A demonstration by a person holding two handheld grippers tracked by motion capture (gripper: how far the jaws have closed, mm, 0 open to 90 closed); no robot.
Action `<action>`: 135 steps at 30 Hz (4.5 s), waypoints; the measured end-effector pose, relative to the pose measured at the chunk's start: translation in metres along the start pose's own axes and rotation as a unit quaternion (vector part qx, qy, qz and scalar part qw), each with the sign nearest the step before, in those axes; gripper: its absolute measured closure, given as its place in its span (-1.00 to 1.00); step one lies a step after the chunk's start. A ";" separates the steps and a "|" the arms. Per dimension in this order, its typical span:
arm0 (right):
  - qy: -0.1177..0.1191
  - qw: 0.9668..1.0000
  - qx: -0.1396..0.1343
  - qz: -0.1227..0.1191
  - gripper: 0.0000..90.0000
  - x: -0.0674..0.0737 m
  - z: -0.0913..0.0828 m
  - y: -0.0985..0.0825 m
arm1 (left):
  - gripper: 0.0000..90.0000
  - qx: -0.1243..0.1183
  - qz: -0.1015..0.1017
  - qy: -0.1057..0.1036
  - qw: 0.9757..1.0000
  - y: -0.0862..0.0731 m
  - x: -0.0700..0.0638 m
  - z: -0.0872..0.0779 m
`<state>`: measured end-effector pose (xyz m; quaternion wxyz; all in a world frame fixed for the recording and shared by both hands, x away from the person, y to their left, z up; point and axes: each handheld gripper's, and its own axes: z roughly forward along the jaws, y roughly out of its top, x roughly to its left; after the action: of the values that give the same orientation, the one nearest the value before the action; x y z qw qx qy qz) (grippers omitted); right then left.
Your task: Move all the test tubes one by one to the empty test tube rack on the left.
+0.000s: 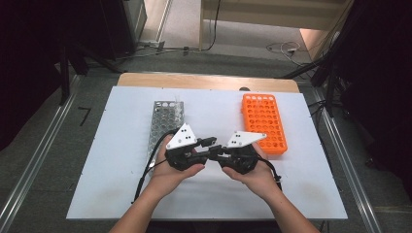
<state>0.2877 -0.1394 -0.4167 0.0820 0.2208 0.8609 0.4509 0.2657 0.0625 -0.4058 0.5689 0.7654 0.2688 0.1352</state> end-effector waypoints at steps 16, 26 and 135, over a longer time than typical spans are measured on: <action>0.005 1.000 -0.001 -0.002 0.65 0.000 0.000 0.000 | 0.64 -0.007 0.005 0.009 1.000 0.000 0.002 -0.003; 0.003 1.000 -0.011 -0.001 0.48 -0.001 -0.002 0.000 | 0.67 -0.012 -0.001 0.020 1.000 0.001 0.006 -0.007; -0.042 0.996 -0.058 0.054 -1.00 -0.063 -0.043 -0.022 | 0.66 0.010 -0.081 0.218 0.973 -0.015 0.122 -0.012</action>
<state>0.3225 -0.2114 -0.4136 0.1059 0.2807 0.8158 0.4945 0.3552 0.1443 -0.4281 0.4981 0.6988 0.4486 0.2495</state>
